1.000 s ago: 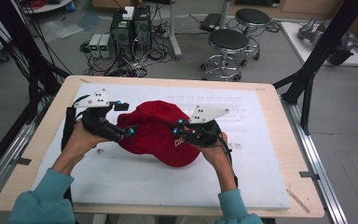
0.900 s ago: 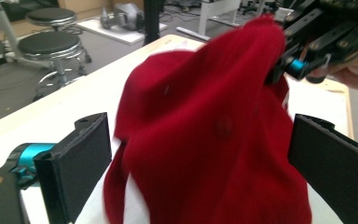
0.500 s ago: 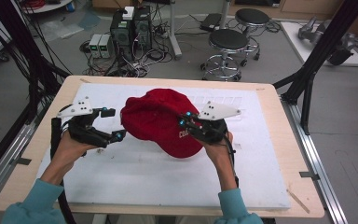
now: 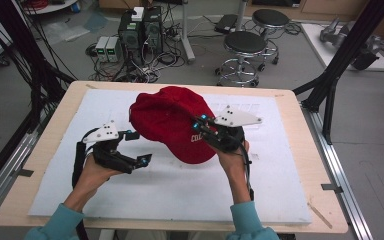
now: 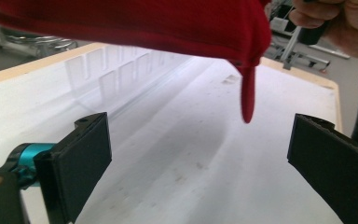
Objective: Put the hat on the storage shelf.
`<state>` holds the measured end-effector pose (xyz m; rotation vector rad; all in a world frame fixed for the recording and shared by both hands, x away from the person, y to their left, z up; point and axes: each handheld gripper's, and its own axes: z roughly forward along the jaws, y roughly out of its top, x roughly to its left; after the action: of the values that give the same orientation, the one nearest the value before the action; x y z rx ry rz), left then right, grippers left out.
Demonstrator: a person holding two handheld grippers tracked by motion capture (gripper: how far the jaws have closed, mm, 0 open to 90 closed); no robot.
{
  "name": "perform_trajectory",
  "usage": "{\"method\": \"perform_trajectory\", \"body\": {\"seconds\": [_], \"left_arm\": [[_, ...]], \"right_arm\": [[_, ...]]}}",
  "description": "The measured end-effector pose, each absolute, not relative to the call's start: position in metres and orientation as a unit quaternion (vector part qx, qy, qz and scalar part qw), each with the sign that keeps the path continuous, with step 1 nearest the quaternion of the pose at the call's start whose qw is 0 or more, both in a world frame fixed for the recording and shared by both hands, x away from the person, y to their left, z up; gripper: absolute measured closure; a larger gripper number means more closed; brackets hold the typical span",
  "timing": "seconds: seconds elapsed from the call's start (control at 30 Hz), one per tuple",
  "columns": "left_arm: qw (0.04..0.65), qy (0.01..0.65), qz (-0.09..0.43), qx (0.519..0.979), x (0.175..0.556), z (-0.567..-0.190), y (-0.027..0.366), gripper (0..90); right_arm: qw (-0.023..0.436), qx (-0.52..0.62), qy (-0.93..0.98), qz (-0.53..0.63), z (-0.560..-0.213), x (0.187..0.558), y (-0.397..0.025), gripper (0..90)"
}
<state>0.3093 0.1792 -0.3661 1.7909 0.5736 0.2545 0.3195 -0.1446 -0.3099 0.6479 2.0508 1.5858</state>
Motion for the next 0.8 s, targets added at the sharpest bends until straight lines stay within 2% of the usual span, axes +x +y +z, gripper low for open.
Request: {"method": "perform_trajectory", "body": {"seconds": [0.63, 0.8], "left_arm": [[0.590, 0.262, 0.089, 0.759, 0.301, -0.394, 0.142, 6.9], [0.603, 0.259, 0.085, 0.750, 0.302, -0.394, 0.132, 10.8]], "right_arm": [[0.245, 0.257, 0.732, 0.581, -0.305, 0.316, -0.142, 84.7], [0.245, 0.260, 0.730, 0.583, -0.303, 0.314, -0.142, 84.7]]}}
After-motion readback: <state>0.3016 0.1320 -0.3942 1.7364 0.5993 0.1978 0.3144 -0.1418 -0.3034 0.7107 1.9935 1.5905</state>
